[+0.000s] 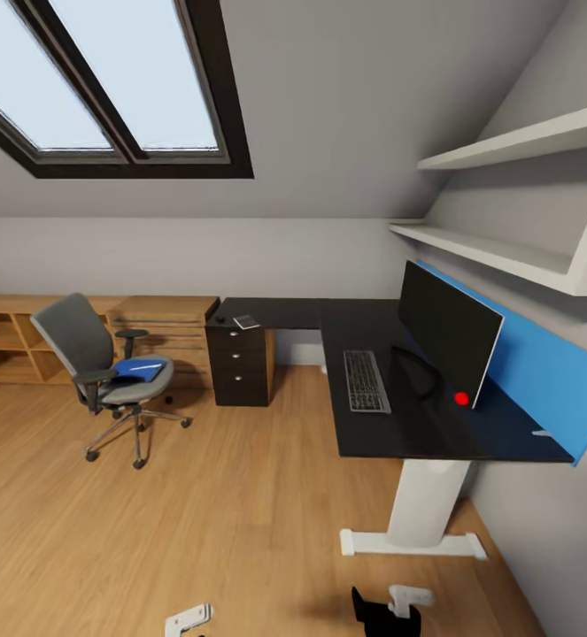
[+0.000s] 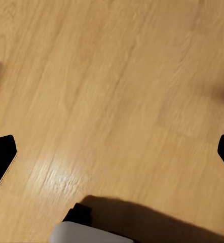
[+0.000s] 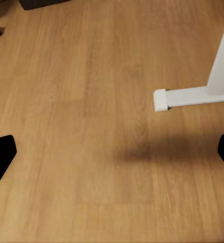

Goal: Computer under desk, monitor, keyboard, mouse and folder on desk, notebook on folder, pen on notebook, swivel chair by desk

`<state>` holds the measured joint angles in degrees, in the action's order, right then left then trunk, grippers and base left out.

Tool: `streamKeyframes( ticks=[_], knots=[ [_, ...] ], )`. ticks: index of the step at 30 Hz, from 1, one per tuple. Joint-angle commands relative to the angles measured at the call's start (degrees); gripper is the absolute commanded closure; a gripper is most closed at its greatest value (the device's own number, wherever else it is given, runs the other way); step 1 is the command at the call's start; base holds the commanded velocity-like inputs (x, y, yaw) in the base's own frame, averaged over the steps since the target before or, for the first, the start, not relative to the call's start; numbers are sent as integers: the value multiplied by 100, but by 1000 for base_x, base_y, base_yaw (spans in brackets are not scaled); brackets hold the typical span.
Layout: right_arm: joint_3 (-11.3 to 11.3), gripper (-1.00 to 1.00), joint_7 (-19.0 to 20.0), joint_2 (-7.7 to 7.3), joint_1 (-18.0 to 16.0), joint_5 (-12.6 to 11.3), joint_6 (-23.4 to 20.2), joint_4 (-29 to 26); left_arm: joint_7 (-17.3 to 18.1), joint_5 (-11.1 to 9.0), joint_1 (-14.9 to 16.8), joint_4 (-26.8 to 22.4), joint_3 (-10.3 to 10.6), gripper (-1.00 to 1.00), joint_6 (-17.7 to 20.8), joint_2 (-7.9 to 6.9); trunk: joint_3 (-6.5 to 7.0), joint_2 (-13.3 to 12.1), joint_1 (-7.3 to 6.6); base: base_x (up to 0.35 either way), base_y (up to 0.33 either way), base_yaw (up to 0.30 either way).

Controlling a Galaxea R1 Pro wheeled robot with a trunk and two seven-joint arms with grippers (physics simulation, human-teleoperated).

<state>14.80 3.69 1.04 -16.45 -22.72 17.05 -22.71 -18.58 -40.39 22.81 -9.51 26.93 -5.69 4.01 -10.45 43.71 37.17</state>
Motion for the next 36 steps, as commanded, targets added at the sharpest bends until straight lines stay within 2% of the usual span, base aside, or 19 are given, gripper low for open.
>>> streamKeyframes(
  ticks=[1,2,17,26,36],
  knots=[
    [32,-100,15,-2,-6,-60,46,29,-23,-55,4,0,49,-100,-20,0,-15,6,4,252,235,46],
    [49,-100,9,92,-7,-57,389,293,-23,-63,4,2,50,-100,-20,0,-23,6,4,243,259,62],
    [26,-100,15,107,-6,-57,448,311,-23,-70,4,9,51,-100,-98,5,-58,6,4,235,262,12],
    [23,-100,17,107,-7,-57,466,317,-23,-69,4,84,51,-100,-229,10,-21,6,4,278,215,0],
    [45,-100,18,133,-7,-65,879,564,-23,-65,4,90,49,-100,-238,4,67,6,4,281,148,0]
  ],
)
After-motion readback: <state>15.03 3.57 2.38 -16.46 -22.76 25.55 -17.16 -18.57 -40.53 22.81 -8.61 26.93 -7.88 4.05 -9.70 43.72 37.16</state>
